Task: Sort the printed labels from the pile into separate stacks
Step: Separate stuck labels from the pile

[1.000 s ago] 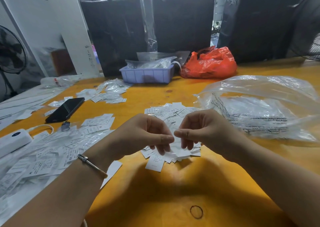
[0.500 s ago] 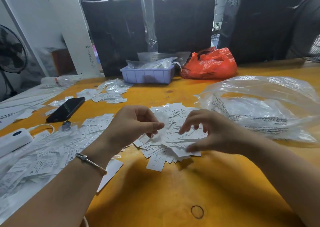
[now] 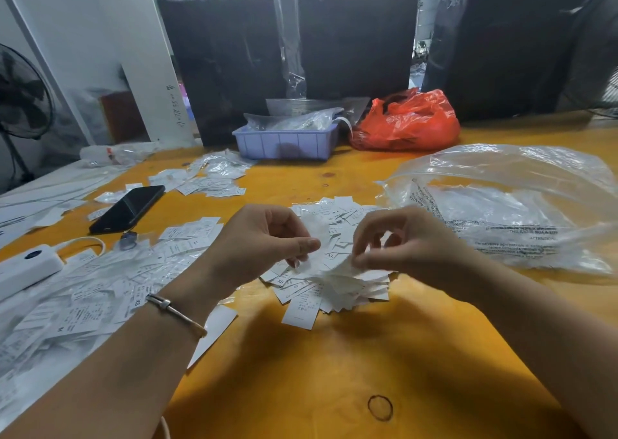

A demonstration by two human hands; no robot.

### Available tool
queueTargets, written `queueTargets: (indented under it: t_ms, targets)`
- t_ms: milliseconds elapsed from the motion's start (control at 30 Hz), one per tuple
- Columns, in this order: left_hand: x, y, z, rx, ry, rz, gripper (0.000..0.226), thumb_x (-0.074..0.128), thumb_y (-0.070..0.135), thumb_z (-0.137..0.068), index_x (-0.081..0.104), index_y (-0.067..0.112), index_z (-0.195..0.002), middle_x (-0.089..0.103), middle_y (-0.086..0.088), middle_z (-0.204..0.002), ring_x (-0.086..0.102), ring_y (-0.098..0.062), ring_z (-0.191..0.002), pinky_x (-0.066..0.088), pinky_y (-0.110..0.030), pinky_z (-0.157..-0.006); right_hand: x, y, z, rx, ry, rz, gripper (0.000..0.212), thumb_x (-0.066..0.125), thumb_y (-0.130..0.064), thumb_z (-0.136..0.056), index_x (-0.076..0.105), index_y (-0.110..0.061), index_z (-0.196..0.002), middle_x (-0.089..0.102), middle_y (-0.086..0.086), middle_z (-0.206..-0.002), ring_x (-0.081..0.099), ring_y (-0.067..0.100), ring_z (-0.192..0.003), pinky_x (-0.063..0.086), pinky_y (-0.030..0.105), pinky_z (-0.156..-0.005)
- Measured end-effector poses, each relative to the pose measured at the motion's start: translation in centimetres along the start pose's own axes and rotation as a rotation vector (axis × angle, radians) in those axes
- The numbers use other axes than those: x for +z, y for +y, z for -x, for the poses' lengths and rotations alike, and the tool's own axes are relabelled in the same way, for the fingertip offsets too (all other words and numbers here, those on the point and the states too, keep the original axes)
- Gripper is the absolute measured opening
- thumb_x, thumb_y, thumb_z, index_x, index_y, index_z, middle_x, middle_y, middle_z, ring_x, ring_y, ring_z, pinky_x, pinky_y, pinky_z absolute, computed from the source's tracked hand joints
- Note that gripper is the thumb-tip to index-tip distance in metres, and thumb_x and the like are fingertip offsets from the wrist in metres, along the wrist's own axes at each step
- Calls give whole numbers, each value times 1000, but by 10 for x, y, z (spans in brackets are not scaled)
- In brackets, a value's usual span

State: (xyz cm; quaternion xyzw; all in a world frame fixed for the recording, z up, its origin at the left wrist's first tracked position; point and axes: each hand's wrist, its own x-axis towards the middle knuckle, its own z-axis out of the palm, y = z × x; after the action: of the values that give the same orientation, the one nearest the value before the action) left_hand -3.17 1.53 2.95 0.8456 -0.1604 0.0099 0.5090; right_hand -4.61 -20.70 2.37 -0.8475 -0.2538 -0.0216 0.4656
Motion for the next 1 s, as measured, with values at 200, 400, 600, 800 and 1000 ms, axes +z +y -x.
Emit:
queueTargets:
  t_ms: [200, 400, 600, 800, 1000]
  targets:
    - [0, 0, 0, 1, 18, -19, 14, 83, 22, -69, 76, 12, -74, 74, -5, -73, 67, -13, -68, 54, -15, -61, -9, 2, -3, 128, 214, -473, 18, 62, 6, -83, 60, -6, -70, 64, 18, -69, 54, 16, -47, 35, 21, -43]
    - [0, 2, 2, 10, -29, 8, 17, 80, 33, -56, 75, 21, -68, 75, -1, -77, 72, -15, -77, 55, -17, -63, -12, 2, -4, 66, 240, -510, 17, 70, 11, -74, 63, -3, -82, 70, 17, -74, 58, 19, -54, 41, 20, -46]
    - [1, 3, 2, 91, -5, -9, 26, 82, 30, -59, 74, 11, -75, 74, -2, -74, 69, -13, -68, 54, -17, -64, -13, -2, -2, 84, 254, -526, 8, 74, -8, -62, 68, -9, -67, 63, 12, -71, 47, 14, -63, 36, 21, -58]
    - [0, 4, 3, 175, 37, -26, 30, 82, 35, -58, 73, 11, -75, 74, -4, -74, 68, -21, -71, 57, -29, -68, -12, -11, 0, -79, 335, -478, 13, 68, -7, -77, 58, 1, -79, 70, 4, -71, 63, 12, -65, 51, 25, -62]
    - [1, 5, 5, 206, 26, -63, 27, 82, 36, -61, 74, 14, -75, 74, -1, -74, 68, -20, -70, 57, -30, -65, -2, -18, 6, -286, 371, -61, 4, 76, -12, -79, 76, -12, -84, 70, -3, -72, 60, 14, -68, 48, 22, -63]
